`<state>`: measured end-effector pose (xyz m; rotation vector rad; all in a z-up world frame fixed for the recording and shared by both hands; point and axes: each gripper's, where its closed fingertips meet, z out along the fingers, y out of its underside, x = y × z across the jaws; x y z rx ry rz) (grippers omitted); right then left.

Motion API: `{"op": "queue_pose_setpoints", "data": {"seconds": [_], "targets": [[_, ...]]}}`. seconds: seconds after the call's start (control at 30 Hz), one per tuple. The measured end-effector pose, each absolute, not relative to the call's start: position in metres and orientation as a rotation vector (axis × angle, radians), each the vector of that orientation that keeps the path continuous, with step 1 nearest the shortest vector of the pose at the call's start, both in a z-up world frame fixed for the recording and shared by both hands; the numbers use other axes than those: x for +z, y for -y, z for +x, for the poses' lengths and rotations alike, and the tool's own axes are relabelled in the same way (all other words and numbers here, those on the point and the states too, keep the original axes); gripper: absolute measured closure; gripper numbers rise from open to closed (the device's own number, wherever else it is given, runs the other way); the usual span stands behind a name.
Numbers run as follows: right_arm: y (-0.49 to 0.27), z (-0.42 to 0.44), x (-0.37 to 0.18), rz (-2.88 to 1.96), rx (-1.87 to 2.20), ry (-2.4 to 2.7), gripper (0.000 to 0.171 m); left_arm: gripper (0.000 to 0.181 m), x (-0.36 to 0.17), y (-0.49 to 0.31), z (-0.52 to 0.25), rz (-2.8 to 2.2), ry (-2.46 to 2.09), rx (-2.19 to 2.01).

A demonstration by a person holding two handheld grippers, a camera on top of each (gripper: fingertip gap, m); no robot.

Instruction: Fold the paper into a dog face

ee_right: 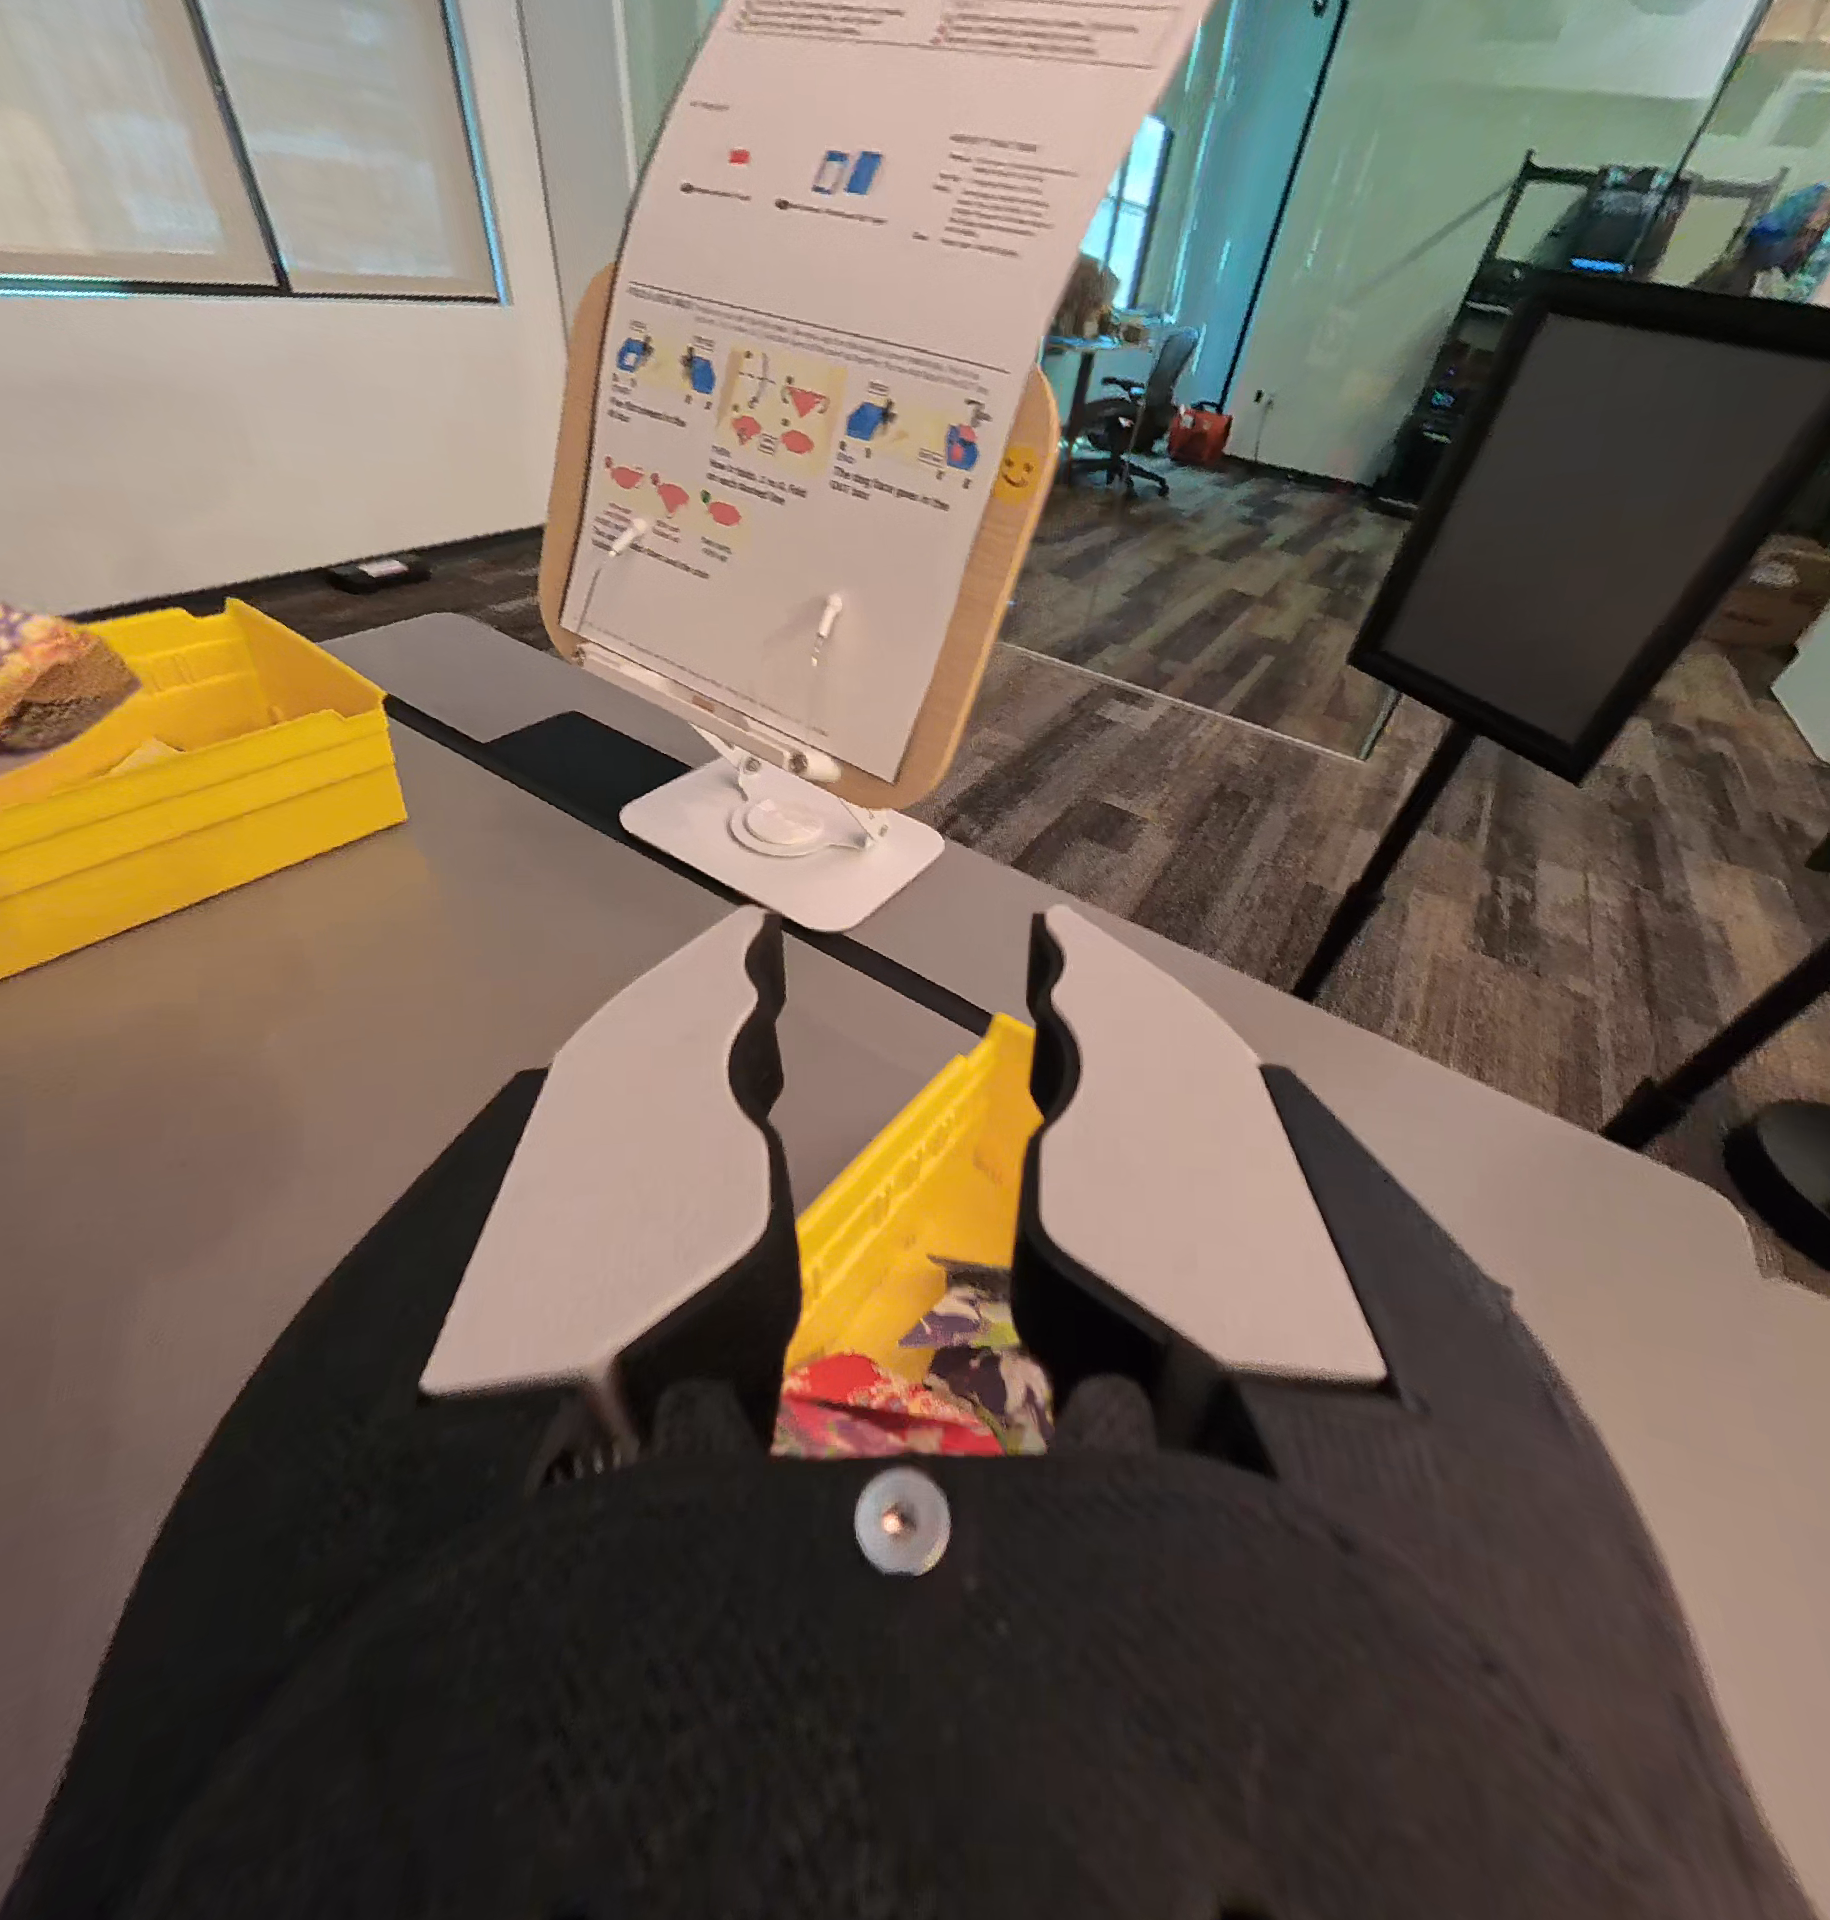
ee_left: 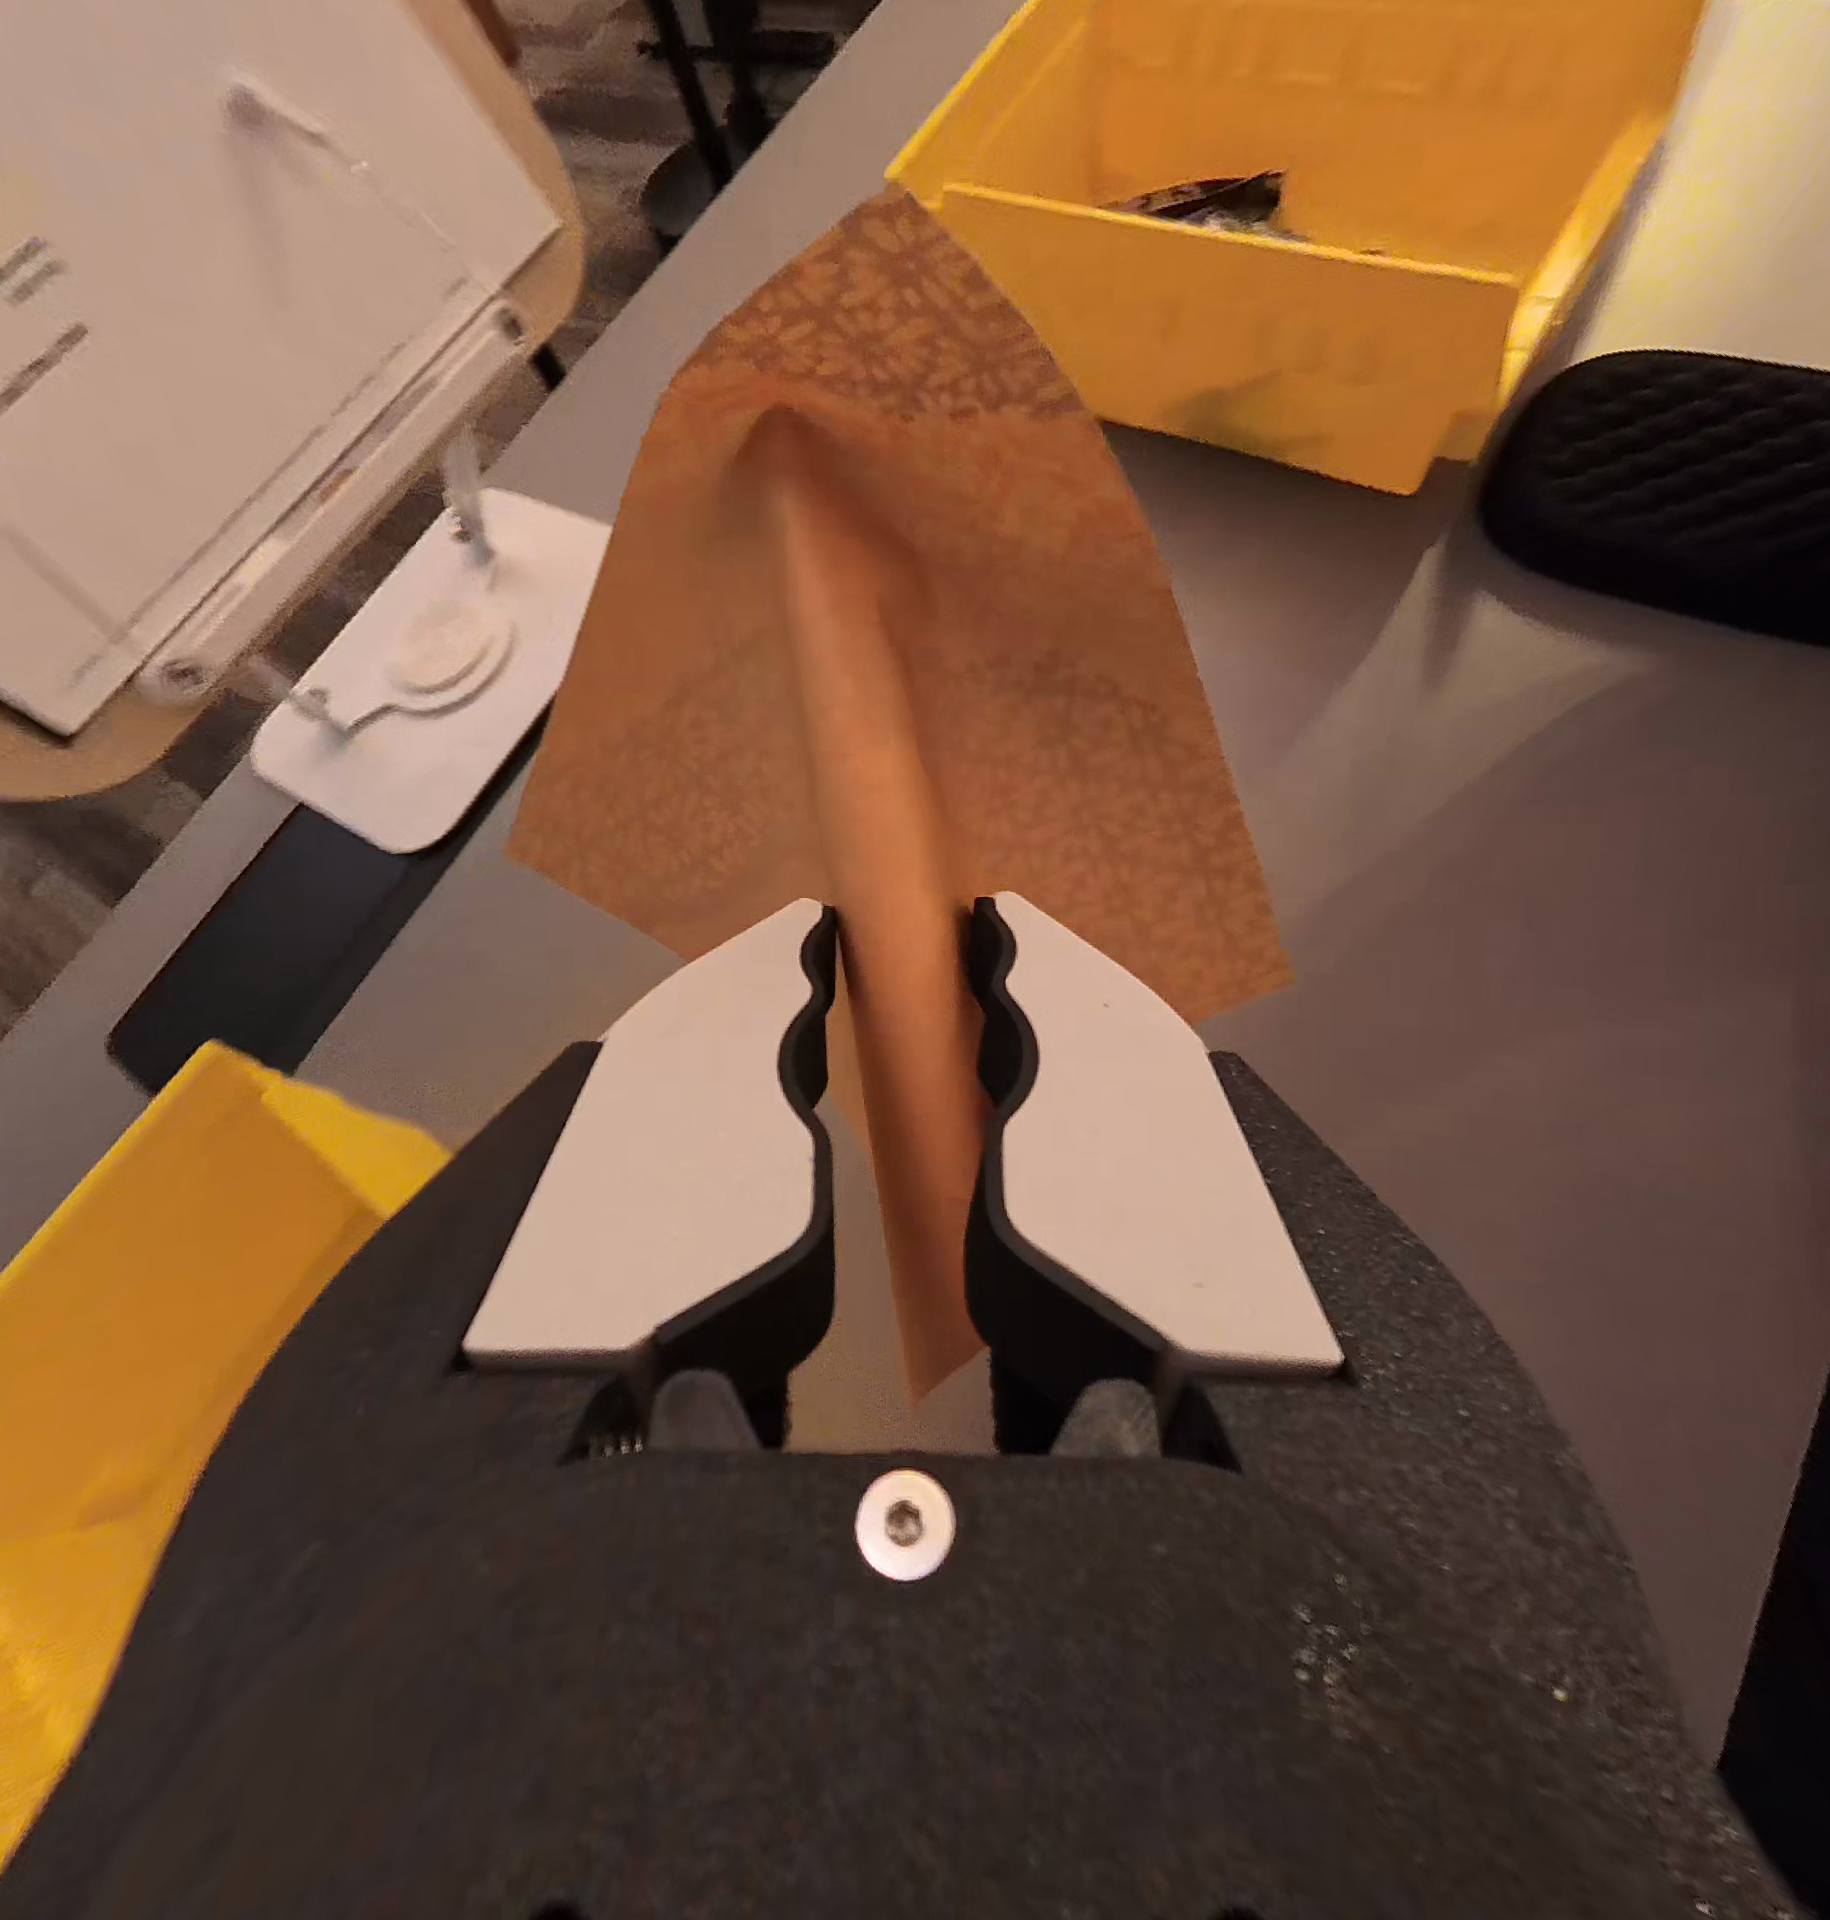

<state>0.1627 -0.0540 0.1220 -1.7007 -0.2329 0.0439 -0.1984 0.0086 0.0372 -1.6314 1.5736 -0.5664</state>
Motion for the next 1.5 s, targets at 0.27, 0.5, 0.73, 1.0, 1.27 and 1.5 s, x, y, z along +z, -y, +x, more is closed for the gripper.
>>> {"op": "queue_pose_setpoints", "data": {"seconds": [0.27,0.5,0.73,1.0,1.27,1.5], "targets": [[0.066,0.200,0.117,-1.692,-0.011,0.153,0.127,0.154,0.006,0.017,-0.163,-1.609,-1.555,-0.552],[0.068,0.203,0.129,-1.605,-0.021,0.154,0.128,0.154,-0.011,0.022,-0.162,-1.652,-1.444,-0.542],[0.071,0.213,0.128,-1.597,-0.009,0.115,0.128,0.153,-0.019,0.017,-0.166,-1.669,-1.392,-0.521],[0.070,0.214,0.125,-1.620,-0.013,0.109,0.128,0.153,-0.027,0.010,-0.167,-1.678,-1.402,-0.479],[0.073,0.215,0.120,-1.656,-0.030,0.112,0.127,0.151,-0.029,0.010,-0.175,-1.694,-1.389,-0.477],[0.085,0.220,0.129,-1.625,-0.041,0.099,0.128,0.150,-0.027,0.011,-0.177,-1.697,-1.399,-0.464]]}}
